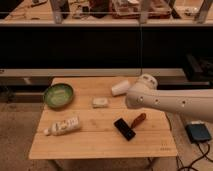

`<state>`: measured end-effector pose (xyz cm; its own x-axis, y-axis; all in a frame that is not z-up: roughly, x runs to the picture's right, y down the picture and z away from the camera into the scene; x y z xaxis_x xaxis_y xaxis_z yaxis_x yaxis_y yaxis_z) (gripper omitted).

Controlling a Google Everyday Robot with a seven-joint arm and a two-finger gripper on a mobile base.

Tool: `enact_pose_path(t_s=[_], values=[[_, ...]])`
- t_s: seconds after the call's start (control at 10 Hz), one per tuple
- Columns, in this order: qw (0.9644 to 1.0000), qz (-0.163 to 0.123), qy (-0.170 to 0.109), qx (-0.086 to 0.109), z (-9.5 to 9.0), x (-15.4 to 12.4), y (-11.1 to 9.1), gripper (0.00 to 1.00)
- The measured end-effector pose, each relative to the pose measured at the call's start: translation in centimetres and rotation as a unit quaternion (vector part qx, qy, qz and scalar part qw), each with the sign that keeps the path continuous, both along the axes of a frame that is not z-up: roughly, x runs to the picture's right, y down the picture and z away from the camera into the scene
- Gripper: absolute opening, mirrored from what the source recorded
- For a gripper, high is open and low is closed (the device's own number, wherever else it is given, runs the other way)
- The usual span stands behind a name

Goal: Place the eraser on the white sponge

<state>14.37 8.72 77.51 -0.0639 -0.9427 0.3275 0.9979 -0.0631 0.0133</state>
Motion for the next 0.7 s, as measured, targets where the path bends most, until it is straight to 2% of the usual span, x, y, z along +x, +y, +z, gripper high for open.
enact_pose_path(t_s=[0.2, 0.3, 0.4, 0.7], values=[[0.9991, -0.001, -0.024, -0.035, 0.3, -0.8, 0.8, 0.28], [0.9976, -0.002, -0.036, -0.059, 0.5, -1.2, 1.5, 0.35], [0.9961, 0.0, -0.047, -0.075, 0.5, -1.6, 1.9, 0.36], [0.9951, 0.0, -0.052, -0.084, 0.5, -1.7, 2.2, 0.36]])
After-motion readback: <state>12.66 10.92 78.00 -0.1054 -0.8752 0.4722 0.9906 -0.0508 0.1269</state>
